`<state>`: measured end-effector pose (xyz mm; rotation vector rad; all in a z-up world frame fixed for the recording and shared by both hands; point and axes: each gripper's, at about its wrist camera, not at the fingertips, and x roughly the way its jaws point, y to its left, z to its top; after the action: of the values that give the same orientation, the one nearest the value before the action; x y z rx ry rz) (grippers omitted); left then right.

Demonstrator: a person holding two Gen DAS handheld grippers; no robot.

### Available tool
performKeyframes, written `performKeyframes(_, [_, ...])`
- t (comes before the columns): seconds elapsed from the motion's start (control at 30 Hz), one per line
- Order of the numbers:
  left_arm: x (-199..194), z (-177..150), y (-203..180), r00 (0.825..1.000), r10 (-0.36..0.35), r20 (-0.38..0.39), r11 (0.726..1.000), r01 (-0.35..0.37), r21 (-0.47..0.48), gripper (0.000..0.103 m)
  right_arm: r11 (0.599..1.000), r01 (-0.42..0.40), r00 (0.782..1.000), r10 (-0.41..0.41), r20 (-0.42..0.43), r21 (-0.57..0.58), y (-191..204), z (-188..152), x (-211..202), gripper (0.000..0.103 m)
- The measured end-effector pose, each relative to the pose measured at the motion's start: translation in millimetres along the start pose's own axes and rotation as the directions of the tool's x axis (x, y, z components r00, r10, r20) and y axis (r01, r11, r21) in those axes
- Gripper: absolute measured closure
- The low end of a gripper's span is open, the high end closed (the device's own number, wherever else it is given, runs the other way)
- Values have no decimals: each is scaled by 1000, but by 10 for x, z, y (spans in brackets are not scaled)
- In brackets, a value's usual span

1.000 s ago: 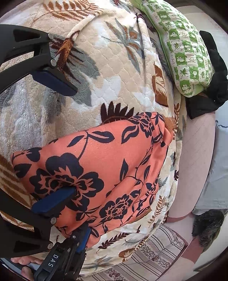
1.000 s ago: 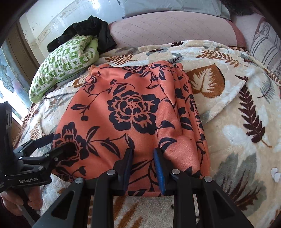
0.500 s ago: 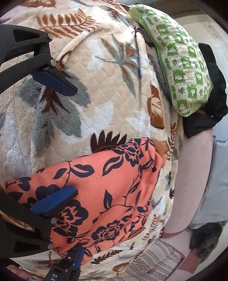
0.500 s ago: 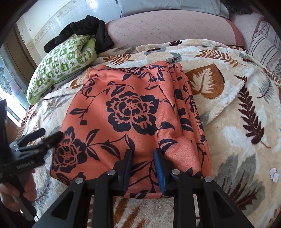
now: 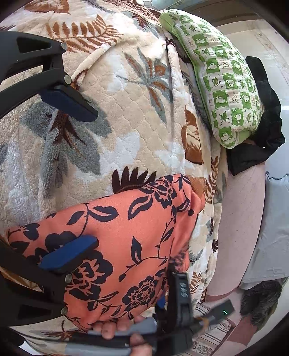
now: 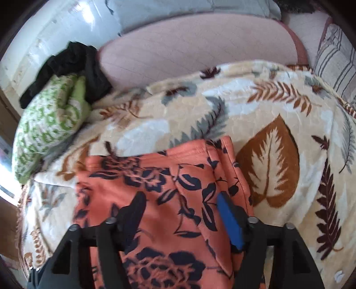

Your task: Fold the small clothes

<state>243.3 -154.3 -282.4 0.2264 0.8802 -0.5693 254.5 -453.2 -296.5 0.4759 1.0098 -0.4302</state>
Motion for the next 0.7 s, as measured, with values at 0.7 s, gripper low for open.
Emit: performKeyframes(0.7, [-26,-2,-2,1000,18,11,1000,-18,5,1,987,-148,987,151,48,-60,182,-710,-305,52])
